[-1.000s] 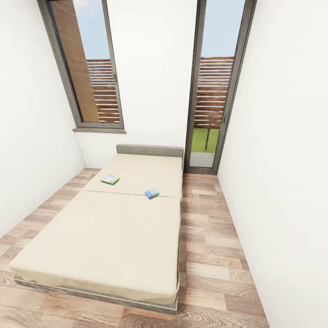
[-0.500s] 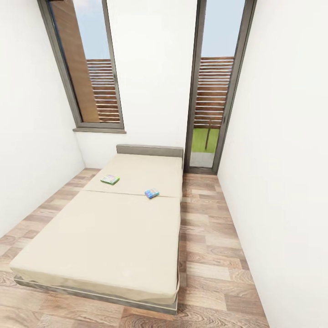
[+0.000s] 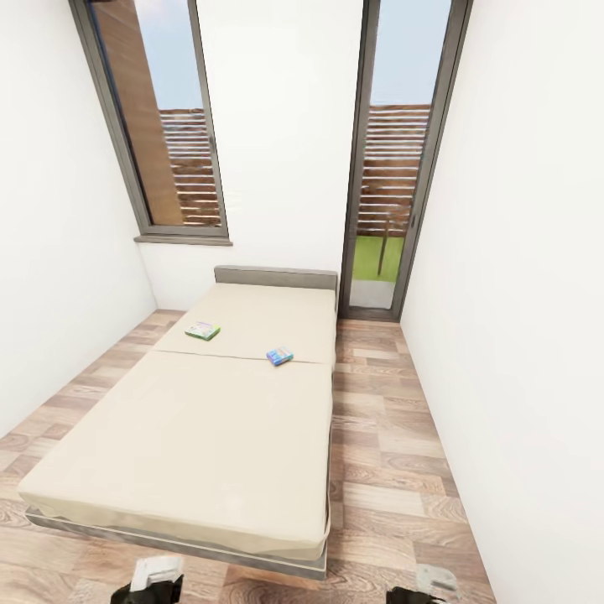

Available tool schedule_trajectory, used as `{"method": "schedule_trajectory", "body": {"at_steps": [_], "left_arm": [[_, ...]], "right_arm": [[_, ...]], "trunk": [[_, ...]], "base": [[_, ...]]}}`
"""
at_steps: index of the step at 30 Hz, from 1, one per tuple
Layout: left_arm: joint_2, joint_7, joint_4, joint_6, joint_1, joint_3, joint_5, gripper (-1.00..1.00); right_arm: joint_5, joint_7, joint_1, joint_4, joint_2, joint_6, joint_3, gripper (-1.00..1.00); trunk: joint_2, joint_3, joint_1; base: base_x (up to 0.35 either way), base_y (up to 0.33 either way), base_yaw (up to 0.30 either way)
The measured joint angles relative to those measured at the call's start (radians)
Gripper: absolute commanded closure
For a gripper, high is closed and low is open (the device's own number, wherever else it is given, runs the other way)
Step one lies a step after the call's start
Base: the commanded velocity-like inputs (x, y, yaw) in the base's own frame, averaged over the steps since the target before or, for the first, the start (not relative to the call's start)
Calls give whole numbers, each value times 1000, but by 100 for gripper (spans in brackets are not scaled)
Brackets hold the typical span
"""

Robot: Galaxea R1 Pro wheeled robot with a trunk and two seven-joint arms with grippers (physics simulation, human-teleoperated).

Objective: Put all the toys in the child's room - the three board games (two on the bed and one on the table), the two jigsaw puzzles on the table, and the tennis ball on the table - inside the toy box on the table in the child's room.

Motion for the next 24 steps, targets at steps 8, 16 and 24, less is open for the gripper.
{"method": "schedule_trajectory", "body": {"at_steps": [8,16,24], "left_arm": [[-6,-48,-206,178,0,10,0,-100],[-8,-60,-341,307,0,11,1,-100],[-11,-63,-462,418,0,6,1,-100]], "right_arm": [[1,2,2,-445,11,310,3,-100],[1,2,3,-700,19,508,3,-100],[1,4,3,-850,56,636,12,-100]], "trunk": [[0,0,0],[0,0,0],[0,0,0]], "base": [[0,0,0],[0,0,0],[0,0,0]]}}
